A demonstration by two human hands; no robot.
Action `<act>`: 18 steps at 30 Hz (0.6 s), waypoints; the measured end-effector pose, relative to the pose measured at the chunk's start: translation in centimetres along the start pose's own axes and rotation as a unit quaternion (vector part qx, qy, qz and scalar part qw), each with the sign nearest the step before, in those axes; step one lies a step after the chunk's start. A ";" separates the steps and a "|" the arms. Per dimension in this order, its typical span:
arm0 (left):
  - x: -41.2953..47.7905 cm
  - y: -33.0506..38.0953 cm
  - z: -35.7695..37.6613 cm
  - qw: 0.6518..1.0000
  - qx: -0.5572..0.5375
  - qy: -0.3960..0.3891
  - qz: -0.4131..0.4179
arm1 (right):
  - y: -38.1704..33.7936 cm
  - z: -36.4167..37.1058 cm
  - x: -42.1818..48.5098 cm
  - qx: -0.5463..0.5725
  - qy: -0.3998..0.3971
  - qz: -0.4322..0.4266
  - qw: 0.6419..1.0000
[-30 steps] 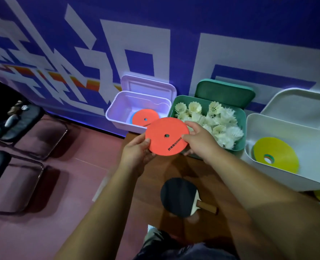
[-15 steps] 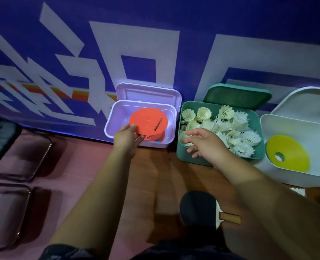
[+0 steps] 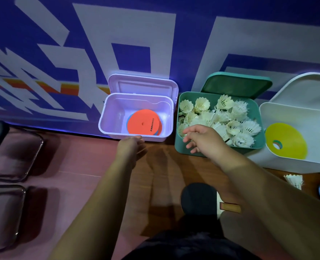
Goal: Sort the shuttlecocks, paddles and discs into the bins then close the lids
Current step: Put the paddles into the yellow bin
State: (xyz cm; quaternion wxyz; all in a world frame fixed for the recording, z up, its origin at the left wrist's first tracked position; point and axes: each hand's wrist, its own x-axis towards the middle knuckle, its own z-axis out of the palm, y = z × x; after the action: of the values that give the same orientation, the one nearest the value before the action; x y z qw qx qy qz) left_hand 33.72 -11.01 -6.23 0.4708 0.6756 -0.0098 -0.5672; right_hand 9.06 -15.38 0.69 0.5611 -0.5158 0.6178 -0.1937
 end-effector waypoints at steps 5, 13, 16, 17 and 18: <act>-0.8 -3.1 1.2 0.998 0.058 -0.037 -0.014 | 1.5 -0.5 -1.0 -0.004 -0.012 0.001 1.000; -0.5 -12.2 5.1 0.940 0.320 -0.111 -0.038 | 8.9 -4.1 -2.7 -0.015 -0.021 0.077 0.997; 2.4 -17.2 5.9 0.895 0.428 -0.125 -0.015 | 13.0 -5.7 -3.6 -0.031 -0.005 0.140 0.990; 3.4 -18.7 6.0 0.882 0.456 -0.120 -0.007 | 14.7 -6.3 -3.7 -0.048 0.002 0.165 0.985; 3.6 -19.6 6.5 0.863 0.492 -0.118 -0.001 | 16.3 -6.9 -4.1 -0.074 0.005 0.193 0.978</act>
State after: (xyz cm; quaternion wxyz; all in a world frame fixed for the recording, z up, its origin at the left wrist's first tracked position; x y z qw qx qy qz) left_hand 19.78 -6.11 -21.09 0.0718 0.7473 -0.3423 -0.5650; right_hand -4.60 -7.86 -8.58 0.5451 -0.4263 0.7209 -0.0380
